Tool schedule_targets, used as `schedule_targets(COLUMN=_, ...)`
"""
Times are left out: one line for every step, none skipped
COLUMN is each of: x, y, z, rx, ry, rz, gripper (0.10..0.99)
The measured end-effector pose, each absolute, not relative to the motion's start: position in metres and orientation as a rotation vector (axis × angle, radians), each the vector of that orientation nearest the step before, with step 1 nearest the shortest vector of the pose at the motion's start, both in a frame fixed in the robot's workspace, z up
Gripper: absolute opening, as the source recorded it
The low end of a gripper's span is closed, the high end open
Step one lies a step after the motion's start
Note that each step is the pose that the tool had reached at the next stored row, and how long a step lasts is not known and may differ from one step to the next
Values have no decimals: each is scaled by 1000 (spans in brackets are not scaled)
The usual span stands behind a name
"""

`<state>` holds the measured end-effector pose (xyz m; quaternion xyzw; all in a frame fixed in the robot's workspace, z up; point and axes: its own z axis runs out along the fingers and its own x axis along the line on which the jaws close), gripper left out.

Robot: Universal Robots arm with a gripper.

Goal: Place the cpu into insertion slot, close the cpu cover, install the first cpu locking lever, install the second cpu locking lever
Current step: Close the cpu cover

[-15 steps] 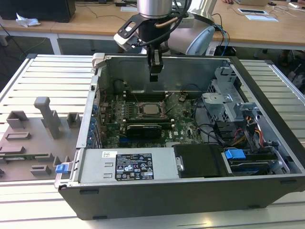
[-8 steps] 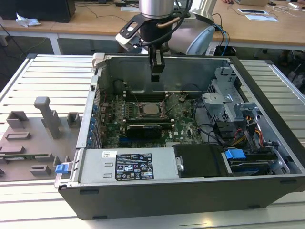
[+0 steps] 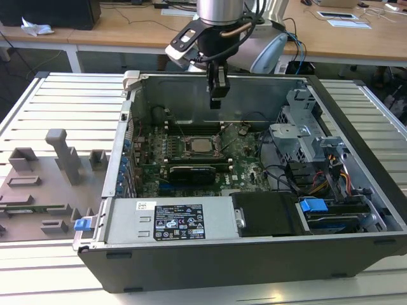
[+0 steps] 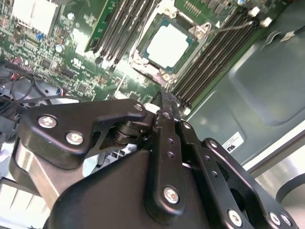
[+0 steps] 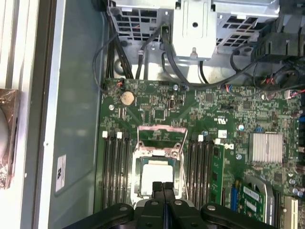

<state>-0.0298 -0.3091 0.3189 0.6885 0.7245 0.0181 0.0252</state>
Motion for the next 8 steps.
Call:
schedule_targets(x=-27, y=-309, z=319, rx=2129, ry=2241, rz=56, gripper=106)
schedule_targets(x=-25, y=-309, z=319, rx=2129, ry=2241, rz=56, gripper=106)
schedule_targets(x=-23, y=-309, z=319, rx=2129, ry=2240, rz=56, gripper=106)
schedule_targets(x=-18, y=-309, z=319, rx=2129, ry=2241, rz=56, gripper=106)
schedule_targets(x=-16, y=-309, z=319, rx=2129, ry=2241, rz=56, gripper=106)
schedule_targets(x=-15, y=-309, z=319, rx=2129, ry=2241, rz=56, gripper=106)
schedule_targets(x=-13, y=-309, z=319, rx=2129, ry=2241, rz=56, gripper=106)
schedule_targets(x=-4, y=-309, z=319, rx=2129, ry=2241, rz=56, gripper=106)
